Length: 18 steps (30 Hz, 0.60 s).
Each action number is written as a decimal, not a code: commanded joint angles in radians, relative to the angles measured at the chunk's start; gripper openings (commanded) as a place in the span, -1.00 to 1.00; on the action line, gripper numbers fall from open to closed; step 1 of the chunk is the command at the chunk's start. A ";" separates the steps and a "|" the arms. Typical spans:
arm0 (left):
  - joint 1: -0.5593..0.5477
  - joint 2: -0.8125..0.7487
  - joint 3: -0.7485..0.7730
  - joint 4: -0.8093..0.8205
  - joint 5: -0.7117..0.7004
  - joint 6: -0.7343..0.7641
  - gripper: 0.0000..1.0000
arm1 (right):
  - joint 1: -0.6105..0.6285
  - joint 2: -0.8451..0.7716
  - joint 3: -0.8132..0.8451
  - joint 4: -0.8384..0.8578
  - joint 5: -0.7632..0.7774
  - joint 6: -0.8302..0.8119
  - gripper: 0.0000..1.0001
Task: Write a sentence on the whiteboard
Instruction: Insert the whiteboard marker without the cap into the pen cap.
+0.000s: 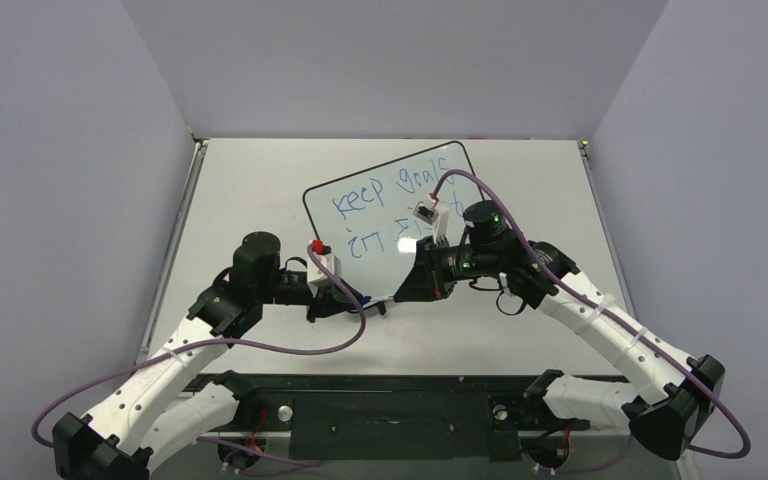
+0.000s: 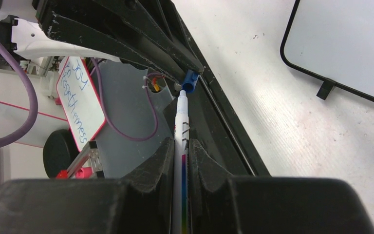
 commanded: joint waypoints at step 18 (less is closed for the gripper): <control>-0.015 -0.019 0.003 0.021 0.031 0.012 -1.00 | 0.022 0.020 0.004 0.016 0.043 -0.021 -1.00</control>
